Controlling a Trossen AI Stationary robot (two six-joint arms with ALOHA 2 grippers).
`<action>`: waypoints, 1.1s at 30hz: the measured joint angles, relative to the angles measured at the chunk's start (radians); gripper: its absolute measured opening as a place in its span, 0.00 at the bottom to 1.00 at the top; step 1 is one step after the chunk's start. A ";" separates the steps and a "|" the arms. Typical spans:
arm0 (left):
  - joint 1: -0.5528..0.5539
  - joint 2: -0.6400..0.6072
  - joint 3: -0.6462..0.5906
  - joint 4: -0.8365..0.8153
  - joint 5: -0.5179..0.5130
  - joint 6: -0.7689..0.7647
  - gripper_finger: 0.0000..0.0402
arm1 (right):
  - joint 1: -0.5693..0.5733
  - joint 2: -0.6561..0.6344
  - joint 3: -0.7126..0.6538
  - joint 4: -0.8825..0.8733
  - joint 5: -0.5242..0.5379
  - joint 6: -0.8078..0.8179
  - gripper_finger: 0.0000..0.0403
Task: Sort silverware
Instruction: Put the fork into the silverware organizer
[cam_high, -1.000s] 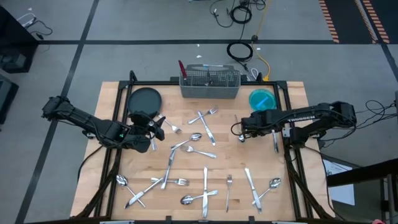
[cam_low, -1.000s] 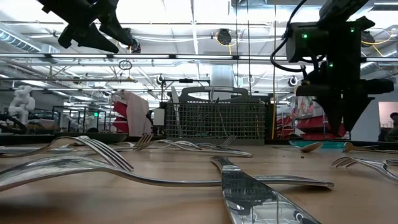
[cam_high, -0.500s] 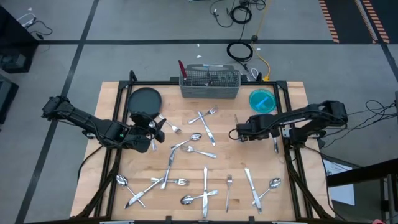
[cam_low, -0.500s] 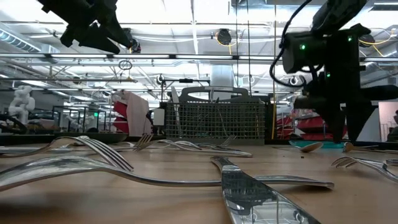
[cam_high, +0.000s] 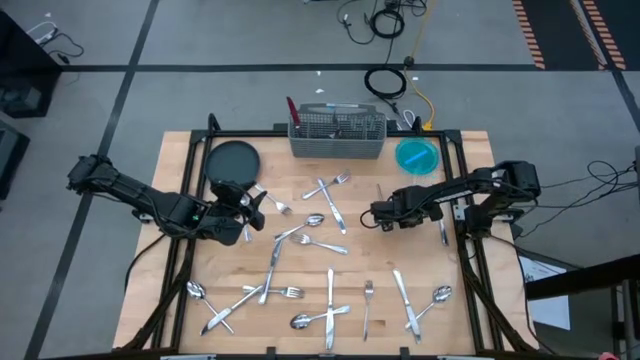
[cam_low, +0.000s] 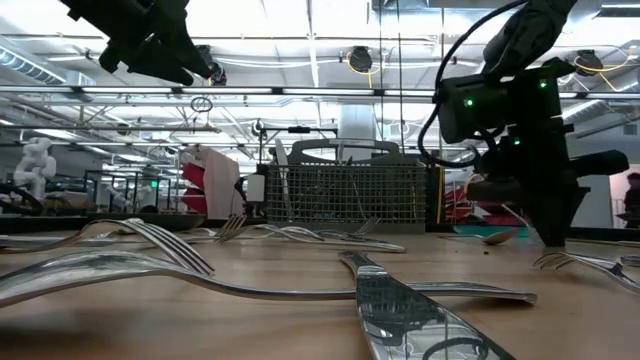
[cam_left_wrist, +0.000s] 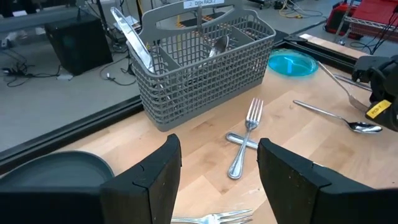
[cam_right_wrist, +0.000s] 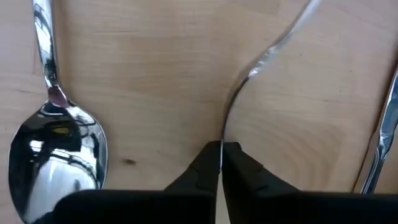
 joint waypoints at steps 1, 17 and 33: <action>0.000 0.000 0.000 0.000 0.000 0.000 0.53 | 0.006 -0.010 0.001 -0.006 0.003 -0.001 0.01; 0.000 0.000 0.000 0.000 0.000 0.001 0.53 | 0.090 -0.199 0.322 -0.167 0.044 -0.084 0.00; 0.000 0.000 0.000 -0.001 0.000 0.001 0.53 | 0.010 -0.216 0.801 0.104 -0.031 -0.524 0.00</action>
